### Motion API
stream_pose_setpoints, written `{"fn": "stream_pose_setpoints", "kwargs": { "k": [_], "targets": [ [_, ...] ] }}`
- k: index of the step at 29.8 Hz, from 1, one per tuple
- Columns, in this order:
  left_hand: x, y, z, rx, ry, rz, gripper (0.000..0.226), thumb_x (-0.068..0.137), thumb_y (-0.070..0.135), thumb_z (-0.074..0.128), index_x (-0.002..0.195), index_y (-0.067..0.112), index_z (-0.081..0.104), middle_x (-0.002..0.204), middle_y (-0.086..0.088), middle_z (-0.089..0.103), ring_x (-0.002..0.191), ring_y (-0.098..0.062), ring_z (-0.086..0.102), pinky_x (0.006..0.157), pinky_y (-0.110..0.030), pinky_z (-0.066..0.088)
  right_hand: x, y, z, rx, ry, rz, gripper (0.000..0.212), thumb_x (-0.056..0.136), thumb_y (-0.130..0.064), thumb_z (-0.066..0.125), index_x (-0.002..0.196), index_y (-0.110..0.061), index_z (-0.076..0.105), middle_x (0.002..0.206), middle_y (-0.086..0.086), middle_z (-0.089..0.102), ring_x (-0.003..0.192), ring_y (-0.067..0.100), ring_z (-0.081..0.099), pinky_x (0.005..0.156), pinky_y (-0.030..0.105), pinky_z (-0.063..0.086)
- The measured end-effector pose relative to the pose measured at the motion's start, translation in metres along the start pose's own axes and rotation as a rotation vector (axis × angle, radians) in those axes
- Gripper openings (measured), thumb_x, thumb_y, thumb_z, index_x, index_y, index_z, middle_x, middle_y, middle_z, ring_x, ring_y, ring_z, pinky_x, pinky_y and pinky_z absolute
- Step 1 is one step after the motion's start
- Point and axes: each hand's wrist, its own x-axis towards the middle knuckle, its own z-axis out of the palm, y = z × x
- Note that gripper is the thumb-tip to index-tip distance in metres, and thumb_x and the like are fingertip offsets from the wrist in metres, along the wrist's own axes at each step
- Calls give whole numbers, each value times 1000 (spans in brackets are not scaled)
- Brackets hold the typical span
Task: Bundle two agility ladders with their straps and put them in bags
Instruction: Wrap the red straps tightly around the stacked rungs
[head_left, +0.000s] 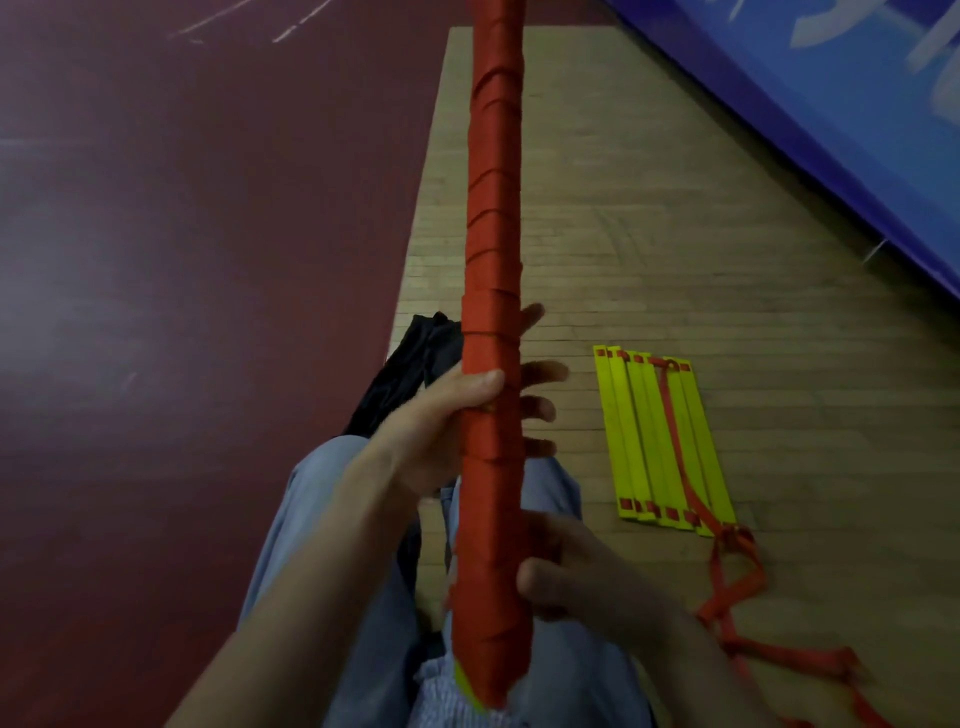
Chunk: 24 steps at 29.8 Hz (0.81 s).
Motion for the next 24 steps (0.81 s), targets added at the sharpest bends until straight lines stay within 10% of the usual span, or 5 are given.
{"fn": "stream_pose_setpoints", "kwargs": {
  "k": [6,11,15,19,24],
  "targets": [
    [13,3,12,376,421,-51,33,71,8,73,94,18,52,67,0,51,51,-6,51,45,-19,45,12,-7,-1,-286,250,-2,46,51,-69,71,77,-32,69,73,-19,69,77,-4,64,73,14,47],
    [20,-10,6,-170,160,3,44,47,-1,61,88,11,48,59,6,48,44,-2,44,40,-16,39,6,-19,-22,-358,232,74,41,47,-51,78,79,-27,69,81,-6,73,81,9,69,78,29,55],
    [23,-6,11,-408,-130,117,71,52,-5,65,117,15,45,69,3,50,52,-6,49,50,-19,46,0,-24,-23,-173,199,-3,53,45,-55,83,85,-24,67,67,-17,68,64,-6,61,58,9,45],
    [13,11,18,133,256,143,47,67,5,69,111,13,55,87,-3,65,68,-13,66,58,-29,55,-2,-25,-19,-230,361,-91,16,66,-23,73,80,-32,73,81,-11,73,79,3,68,68,16,50],
    [15,12,15,400,687,305,38,72,10,73,104,15,53,72,2,61,54,-5,61,49,-21,50,5,-19,-7,-587,476,-137,13,70,-44,74,76,-33,68,73,-10,69,65,3,64,62,20,50]
  ]
}}
